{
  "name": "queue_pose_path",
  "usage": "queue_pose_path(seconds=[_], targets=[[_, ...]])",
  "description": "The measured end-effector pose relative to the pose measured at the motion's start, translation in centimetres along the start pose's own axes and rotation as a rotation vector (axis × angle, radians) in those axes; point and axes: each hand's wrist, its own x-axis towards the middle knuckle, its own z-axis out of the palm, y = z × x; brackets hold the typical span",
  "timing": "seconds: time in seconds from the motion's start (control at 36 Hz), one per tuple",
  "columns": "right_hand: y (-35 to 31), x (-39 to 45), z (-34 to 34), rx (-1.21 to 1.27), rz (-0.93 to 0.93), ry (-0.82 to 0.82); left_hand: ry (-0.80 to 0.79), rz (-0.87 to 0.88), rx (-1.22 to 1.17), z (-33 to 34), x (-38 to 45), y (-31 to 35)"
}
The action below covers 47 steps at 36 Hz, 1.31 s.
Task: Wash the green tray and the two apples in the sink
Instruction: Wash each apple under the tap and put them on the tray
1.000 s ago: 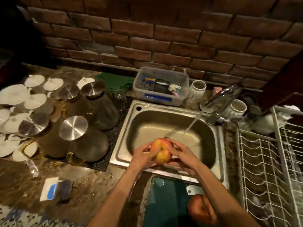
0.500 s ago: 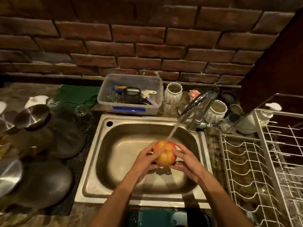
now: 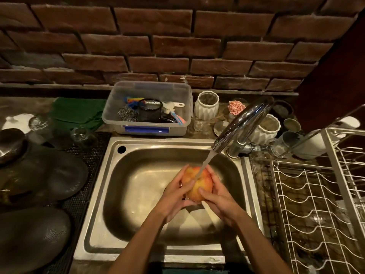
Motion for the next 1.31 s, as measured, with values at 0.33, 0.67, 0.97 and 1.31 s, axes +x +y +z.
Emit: queue_pose_path(seconds=[0.33,0.67,0.97,1.31], targets=[[1.4,1.1,4.7,-0.268,-0.229,0.483,0.14,0.093,-0.036,1.3,0.6,-0.8],[1.1,1.6,3.3,-0.248,-0.051,0.36,0.305,0.159,-0.003,2.5,0.2,-1.6],[2.7,0.8,3.9,-0.079,-0.133,0.4,0.351,0.207,-0.091,3.7,-0.5,-3.3],[1.1,1.6,2.4,-0.266,0.147,0.41,0.225,0.148,0.438,0.1,-1.8,-4.0]])
